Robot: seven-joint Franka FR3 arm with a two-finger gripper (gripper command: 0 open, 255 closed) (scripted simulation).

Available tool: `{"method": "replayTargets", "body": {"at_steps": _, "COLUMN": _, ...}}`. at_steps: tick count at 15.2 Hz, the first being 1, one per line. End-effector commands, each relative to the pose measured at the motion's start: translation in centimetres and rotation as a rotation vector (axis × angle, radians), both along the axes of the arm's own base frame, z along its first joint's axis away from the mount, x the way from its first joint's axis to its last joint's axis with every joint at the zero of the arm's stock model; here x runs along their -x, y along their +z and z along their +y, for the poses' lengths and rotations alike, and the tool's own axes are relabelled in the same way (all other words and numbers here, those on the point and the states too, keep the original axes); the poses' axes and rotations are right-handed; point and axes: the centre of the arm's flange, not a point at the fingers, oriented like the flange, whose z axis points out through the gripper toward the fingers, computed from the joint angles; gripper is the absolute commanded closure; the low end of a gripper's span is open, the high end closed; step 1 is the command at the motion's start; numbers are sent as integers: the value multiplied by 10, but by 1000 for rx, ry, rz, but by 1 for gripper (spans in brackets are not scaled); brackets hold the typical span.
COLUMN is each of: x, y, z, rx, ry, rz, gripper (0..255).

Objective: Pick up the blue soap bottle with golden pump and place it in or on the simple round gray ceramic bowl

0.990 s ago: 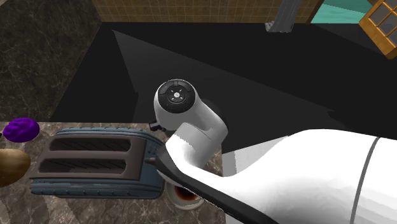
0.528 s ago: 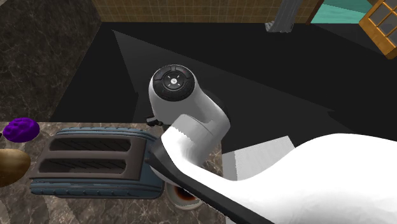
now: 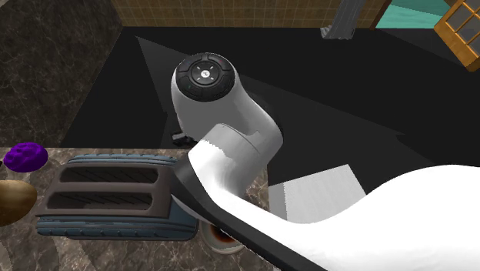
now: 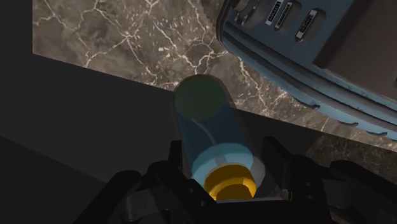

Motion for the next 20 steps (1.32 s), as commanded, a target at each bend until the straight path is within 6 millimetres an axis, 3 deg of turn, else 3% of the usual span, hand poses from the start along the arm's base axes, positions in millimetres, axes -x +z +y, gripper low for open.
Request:
{"method": "replayTargets", "body": {"at_steps": 1, "x": 0, "y": 12, "z": 0, "rx": 0, "ry": 0, "rz": 0, "gripper": 255}}
{"method": "replayTargets", "body": {"at_steps": 7, "x": 0, "y": 40, "z": 0, "rx": 0, "ry": 0, "rz": 0, "gripper": 255}}
{"method": "replayTargets", "body": {"at_steps": 20, "x": 170, "y": 61, "z": -13, "rx": 0, "ry": 0, "rz": 0, "gripper": 255}}
